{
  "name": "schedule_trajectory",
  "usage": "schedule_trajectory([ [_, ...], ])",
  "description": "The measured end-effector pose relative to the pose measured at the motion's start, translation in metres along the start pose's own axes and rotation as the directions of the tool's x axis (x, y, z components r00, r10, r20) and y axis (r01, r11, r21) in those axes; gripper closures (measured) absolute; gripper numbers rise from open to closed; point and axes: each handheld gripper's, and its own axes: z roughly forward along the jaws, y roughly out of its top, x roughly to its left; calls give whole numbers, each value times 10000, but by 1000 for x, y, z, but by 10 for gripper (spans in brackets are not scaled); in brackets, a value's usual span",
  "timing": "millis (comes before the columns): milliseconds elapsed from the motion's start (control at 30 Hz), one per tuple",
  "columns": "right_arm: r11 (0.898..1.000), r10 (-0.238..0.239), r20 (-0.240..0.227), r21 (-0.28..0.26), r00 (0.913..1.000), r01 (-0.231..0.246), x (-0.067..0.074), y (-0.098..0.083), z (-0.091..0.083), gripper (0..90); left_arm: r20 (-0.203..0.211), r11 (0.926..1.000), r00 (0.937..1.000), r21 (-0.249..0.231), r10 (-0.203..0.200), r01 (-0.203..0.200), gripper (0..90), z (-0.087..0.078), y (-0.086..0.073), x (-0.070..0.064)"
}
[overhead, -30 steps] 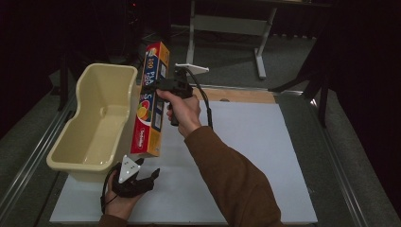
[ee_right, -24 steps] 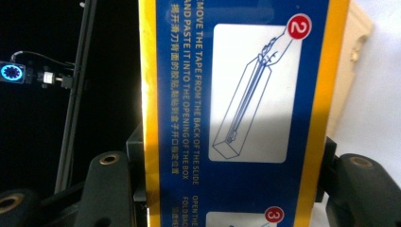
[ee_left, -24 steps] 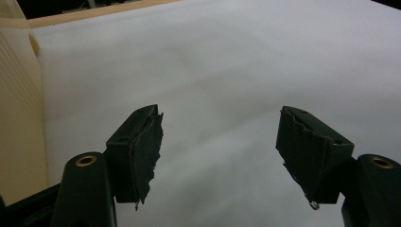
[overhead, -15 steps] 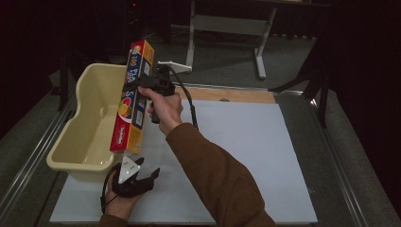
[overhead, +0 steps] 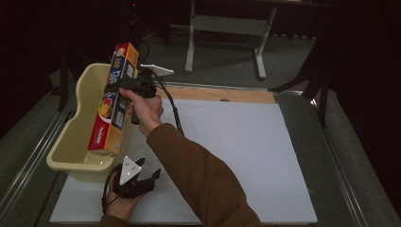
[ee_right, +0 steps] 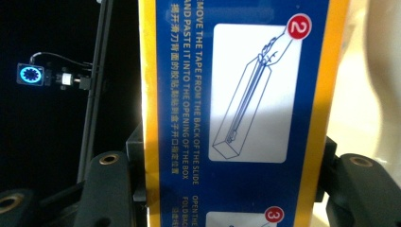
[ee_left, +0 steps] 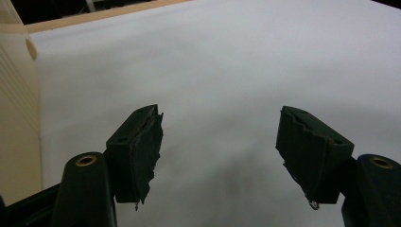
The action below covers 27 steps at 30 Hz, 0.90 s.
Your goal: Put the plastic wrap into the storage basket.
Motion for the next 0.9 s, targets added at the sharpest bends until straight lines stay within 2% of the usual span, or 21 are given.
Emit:
schedule_trajectory([
  [233,9990,398,-65,211,9992,-397,-12,-6,26,397,7,10000,10000,-82,5,-4,316,-3,0,1],
  [433,9986,460,169,243,9988,-464,-17,-14,43,397,103,9998,9999,-177,88,-86,311,-4,0,0],
  [567,9982,526,329,282,9981,-535,-24,-16,49,396,87,9999,9999,-160,59,-57,312,-4,-1,0],
  [767,9912,1272,480,307,9907,-1287,-40,-15,53,393,66,9999,10000,-164,14,-13,312,-5,-1,1],
  [900,9883,1482,495,301,9877,-1498,-45,-16,57,390,30,9999,10000,-157,38,-38,312,-6,-1,1],
])
